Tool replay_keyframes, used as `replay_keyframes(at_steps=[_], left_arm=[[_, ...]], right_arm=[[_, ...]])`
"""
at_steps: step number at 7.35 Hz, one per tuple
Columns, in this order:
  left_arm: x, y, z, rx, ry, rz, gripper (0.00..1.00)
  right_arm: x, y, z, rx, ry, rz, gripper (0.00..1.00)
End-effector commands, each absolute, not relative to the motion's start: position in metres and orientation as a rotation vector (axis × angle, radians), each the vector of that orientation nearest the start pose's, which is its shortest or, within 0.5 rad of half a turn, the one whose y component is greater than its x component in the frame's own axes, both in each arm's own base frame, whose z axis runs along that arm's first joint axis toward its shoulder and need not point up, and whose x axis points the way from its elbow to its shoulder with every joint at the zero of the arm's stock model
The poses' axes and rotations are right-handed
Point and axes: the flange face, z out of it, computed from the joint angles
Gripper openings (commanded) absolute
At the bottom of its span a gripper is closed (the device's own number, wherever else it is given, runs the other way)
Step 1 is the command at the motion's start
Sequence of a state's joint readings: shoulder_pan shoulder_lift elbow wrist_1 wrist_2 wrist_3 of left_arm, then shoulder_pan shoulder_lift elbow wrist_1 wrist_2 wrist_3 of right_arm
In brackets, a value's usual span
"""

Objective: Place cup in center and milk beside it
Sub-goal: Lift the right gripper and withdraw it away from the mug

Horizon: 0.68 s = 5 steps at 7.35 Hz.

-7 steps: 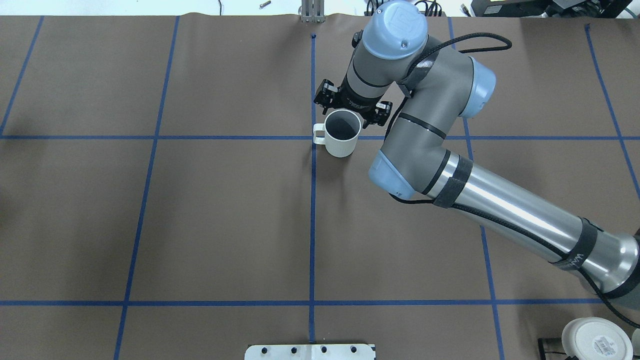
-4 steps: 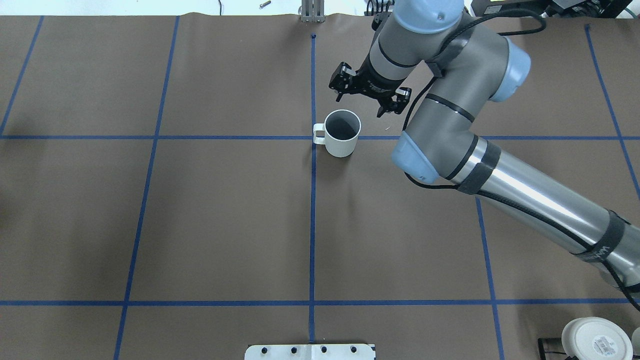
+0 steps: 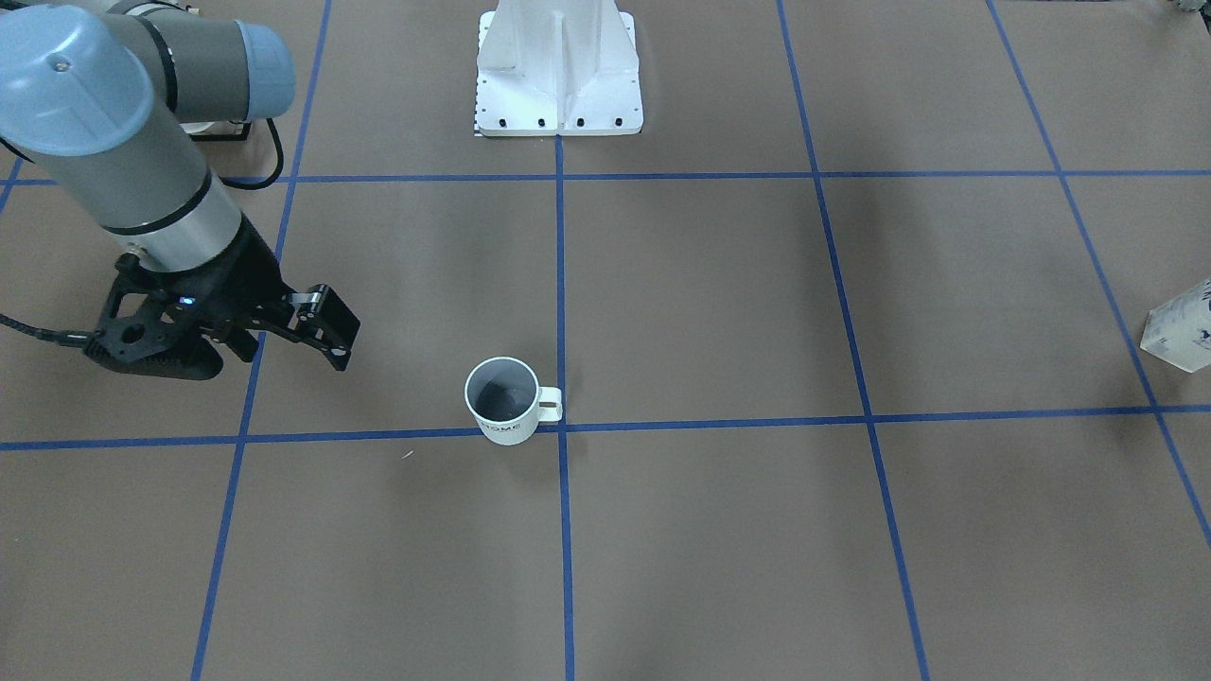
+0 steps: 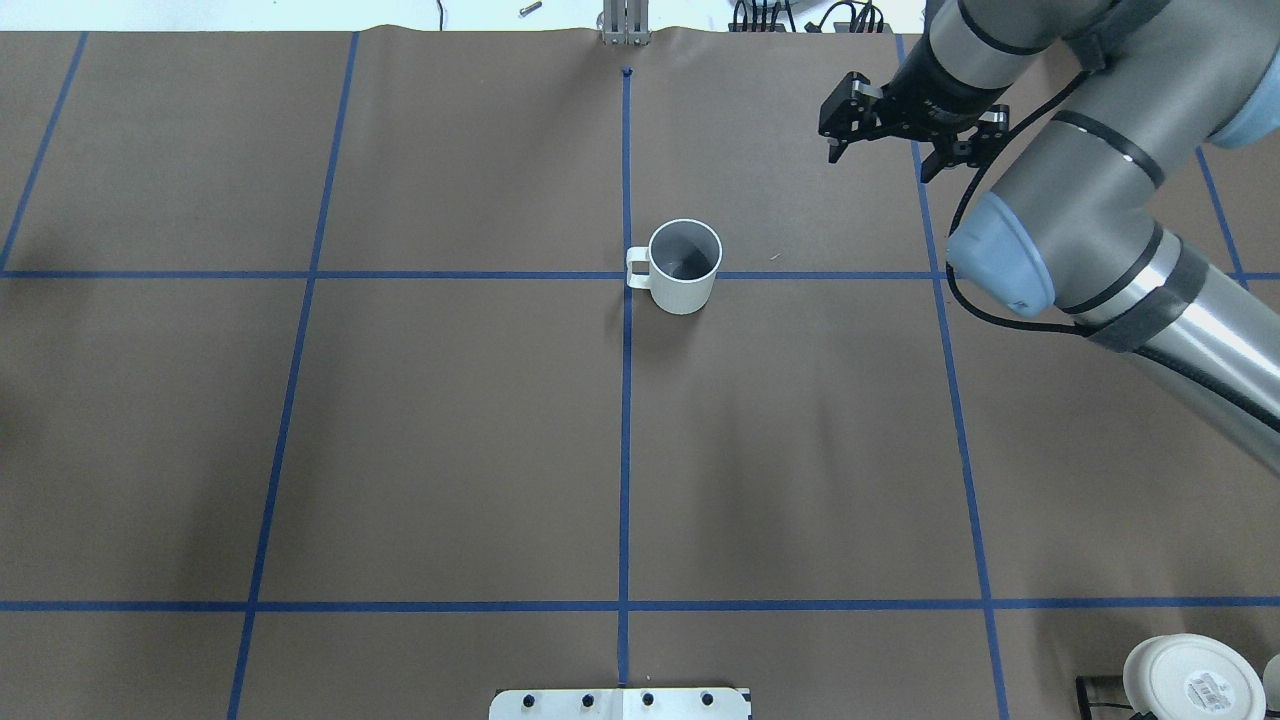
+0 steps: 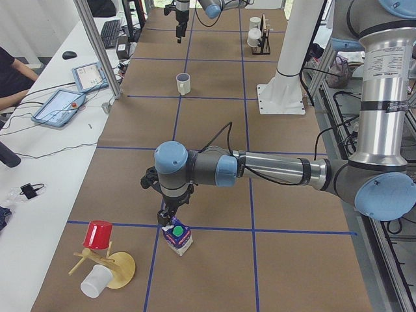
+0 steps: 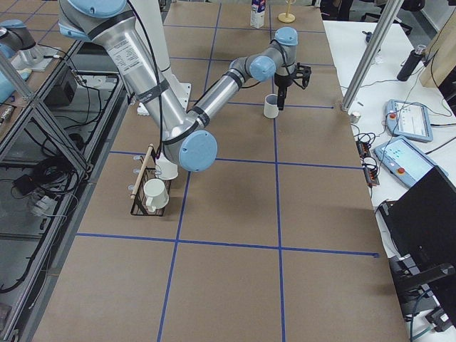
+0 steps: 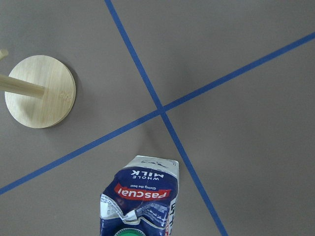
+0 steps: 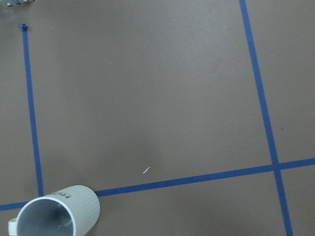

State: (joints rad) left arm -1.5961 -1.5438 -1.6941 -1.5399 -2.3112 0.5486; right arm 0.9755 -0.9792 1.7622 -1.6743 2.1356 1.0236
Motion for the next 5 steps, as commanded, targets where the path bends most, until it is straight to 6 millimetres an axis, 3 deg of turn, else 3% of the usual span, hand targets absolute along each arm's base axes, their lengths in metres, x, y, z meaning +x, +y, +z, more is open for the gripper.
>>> replay_keyframes(at_steps=[1, 3, 5], left_arm=[[-0.087, -0.475, 0.637, 0.276, 0.698, 0.577, 0.98], [-0.094, -0.487, 0.661, 0.266, 0.702, 0.576, 0.98], [-0.096, -0.507, 0.670, 0.252, 0.706, 0.563, 0.98]], right_arm=[[-0.269, -0.580, 0.262, 0.074, -0.829, 0.186, 1.00], [-0.268, -0.579, 0.262, 0.076, -0.831, 0.185, 1.00], [-0.268, -0.579, 0.264, 0.074, -0.829, 0.186, 1.00]])
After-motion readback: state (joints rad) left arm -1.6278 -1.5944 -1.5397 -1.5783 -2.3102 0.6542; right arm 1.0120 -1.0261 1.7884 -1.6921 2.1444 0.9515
